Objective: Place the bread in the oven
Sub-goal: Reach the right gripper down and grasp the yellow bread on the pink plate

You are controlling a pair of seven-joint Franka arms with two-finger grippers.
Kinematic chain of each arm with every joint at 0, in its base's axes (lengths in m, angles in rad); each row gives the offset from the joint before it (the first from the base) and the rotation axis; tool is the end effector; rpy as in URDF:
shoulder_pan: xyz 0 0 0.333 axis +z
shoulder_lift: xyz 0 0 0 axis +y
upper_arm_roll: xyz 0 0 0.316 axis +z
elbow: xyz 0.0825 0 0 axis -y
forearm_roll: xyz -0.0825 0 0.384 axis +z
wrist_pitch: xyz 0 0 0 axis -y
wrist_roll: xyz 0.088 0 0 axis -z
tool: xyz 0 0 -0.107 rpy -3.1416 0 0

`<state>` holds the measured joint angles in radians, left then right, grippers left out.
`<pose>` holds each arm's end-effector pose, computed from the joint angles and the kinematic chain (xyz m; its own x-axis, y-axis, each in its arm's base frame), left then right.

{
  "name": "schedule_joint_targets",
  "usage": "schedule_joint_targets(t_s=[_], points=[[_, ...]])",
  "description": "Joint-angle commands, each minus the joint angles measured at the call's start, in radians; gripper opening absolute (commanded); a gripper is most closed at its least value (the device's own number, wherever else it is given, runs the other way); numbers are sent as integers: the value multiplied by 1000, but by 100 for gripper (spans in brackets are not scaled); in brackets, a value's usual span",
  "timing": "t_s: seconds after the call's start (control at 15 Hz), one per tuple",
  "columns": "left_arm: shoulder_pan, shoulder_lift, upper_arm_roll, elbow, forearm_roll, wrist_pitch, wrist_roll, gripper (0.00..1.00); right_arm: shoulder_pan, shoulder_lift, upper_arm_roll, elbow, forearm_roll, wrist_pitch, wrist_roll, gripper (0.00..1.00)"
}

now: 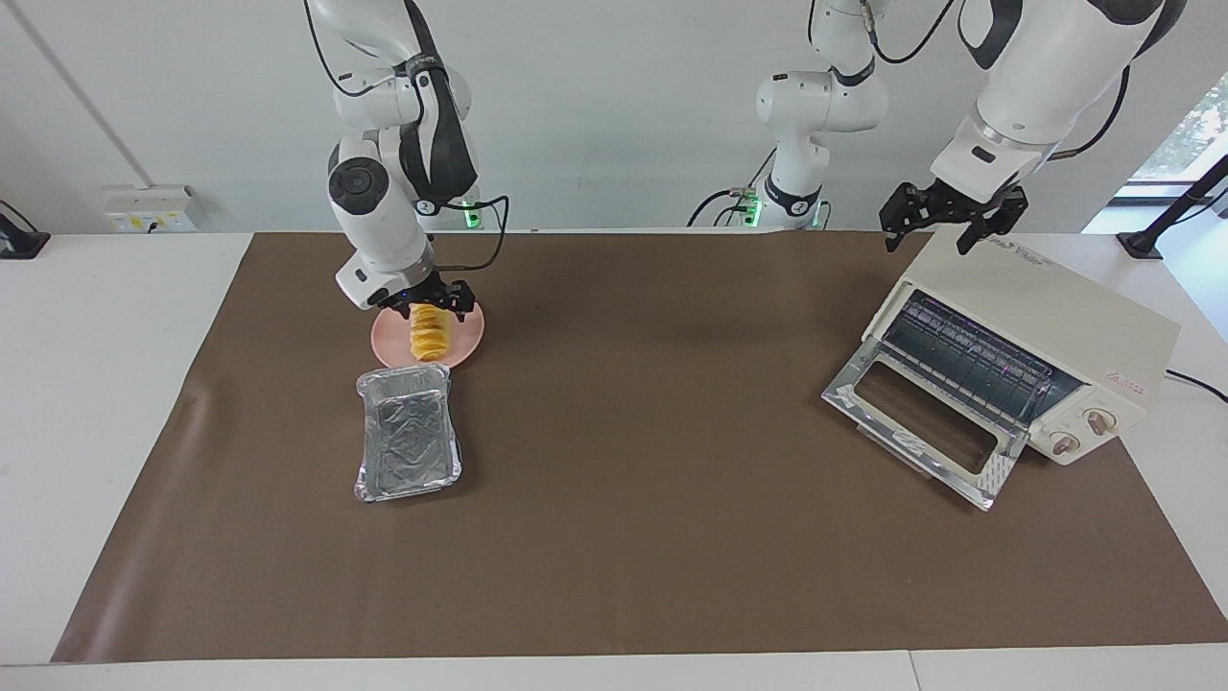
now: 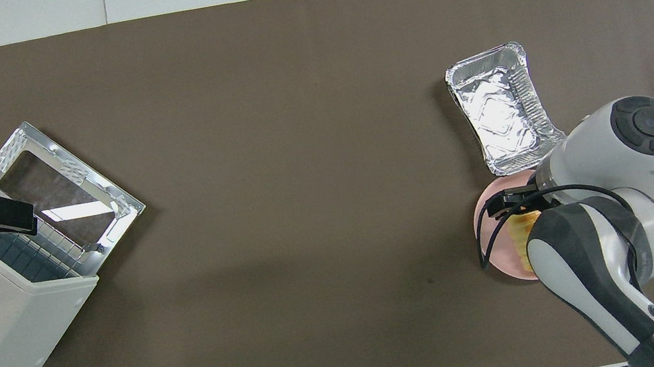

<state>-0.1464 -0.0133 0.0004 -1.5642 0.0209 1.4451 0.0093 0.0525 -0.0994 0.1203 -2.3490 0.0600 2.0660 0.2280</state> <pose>0.5314 -0.0757 0.6245 0.9828 -0.1513 -0.1058 -0.1542 -0.9878 -0.0199 0.4610 0.0837 0.3572 0.9784 -0.0893 -0.1867 -0.0894 -0.9960 0.0076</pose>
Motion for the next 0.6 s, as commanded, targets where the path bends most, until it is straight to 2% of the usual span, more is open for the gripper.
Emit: schedule_joint_targets(t_s=[0.0,0.47,0.53], points=[[16,-16,-8,-13,-16,6,14,100,-25,-37,7,-94,18,78,-2,100],[18,-16,-7,-13,-16,6,14,100,-46,-51,7,-239,18,216,-16,100],[18,-16,-8,-13,-16,6,14,100,-46,-52,7,-257,18,242,-15,97]])
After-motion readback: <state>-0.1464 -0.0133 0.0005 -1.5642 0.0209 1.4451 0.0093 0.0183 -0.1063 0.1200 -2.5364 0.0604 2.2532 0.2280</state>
